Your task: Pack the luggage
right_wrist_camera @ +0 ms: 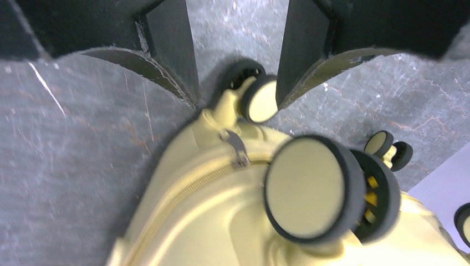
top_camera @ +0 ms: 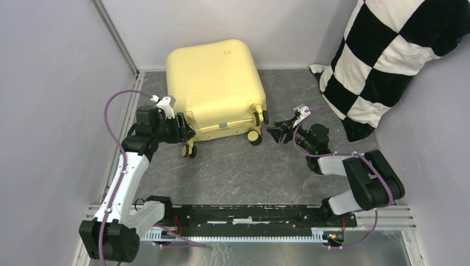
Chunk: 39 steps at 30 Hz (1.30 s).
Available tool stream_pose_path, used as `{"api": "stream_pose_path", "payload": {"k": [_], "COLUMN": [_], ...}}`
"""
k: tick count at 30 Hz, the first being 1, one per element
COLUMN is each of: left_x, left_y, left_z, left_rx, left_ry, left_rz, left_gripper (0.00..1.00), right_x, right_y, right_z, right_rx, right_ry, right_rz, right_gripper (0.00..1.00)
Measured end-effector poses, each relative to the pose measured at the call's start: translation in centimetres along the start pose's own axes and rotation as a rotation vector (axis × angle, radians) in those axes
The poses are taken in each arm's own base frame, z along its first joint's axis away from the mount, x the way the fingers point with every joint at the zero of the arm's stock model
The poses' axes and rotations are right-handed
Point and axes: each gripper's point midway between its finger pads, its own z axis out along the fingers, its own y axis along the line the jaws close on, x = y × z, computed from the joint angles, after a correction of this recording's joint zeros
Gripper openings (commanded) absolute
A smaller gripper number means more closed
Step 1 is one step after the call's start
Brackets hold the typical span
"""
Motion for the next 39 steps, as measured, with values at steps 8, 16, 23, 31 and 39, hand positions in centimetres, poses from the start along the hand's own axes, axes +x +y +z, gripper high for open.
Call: {"api": "stream_pose_path", "payload": {"k": [8,16,23,31,39], "left_x": [0.4,0.6,0.5,0.6,0.5], "left_y": [-1.2,-1.5,-1.5,-1.5,-1.5], "left_z": [0.7,0.8,0.6,0.6,0.5], "left_rx": [0.059,0.069,0.065,0.062,0.058], "left_ry": [0.045,0.059,0.066,0.076,0.082], "left_rz": [-0.067,-0.072,-0.074,-0.078,-0.08], "left_gripper": [0.02,0.02,0.02,0.02,0.02], "right_x": [-0.7,0.4,1.0,0.6,0.5], "right_y": [1.3,-0.9,-2.0,-1.6,-0.9], "right_z": [3.1,3.7,4.2,4.9,5.4], "right_rx": [-0.029,0.071,0.106,0.086,0.05], "right_ry": [-0.036,-0.036,-0.033,-0.059,-0.072], "right_rz": [-0.068,-0.088,-0.1,-0.107,-0.091], "right_gripper": [0.55,0.51,0.47,0.46,0.13]}}
